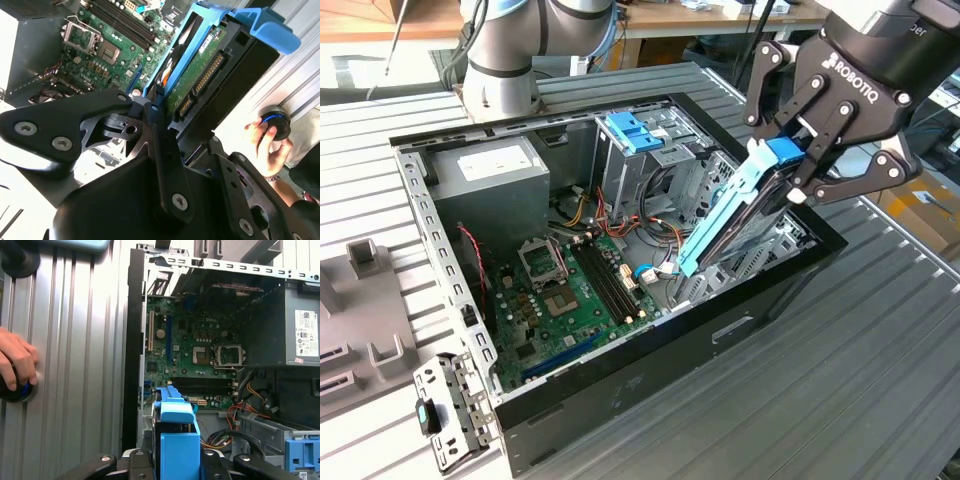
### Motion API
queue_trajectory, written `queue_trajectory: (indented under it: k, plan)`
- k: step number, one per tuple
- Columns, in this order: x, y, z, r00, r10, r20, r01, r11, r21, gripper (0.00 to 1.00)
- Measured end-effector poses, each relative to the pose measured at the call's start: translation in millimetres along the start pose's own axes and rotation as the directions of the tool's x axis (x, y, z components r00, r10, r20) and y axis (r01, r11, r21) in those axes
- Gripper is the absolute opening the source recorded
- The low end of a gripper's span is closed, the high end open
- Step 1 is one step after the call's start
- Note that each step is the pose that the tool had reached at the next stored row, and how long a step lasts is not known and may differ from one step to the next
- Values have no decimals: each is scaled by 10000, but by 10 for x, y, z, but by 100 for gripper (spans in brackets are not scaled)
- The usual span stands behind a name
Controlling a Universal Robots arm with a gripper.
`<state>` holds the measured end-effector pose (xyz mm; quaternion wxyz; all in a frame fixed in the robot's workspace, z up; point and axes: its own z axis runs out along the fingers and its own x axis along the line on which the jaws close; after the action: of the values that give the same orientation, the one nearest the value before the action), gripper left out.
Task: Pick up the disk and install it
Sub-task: 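Pick up the disk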
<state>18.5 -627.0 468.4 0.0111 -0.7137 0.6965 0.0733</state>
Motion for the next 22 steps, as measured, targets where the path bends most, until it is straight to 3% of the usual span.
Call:
queue_trajectory:
  k: [22]
  plan:
    - [24, -301, -19, 10000, -1, 0, 1, 10000, 0, 36]
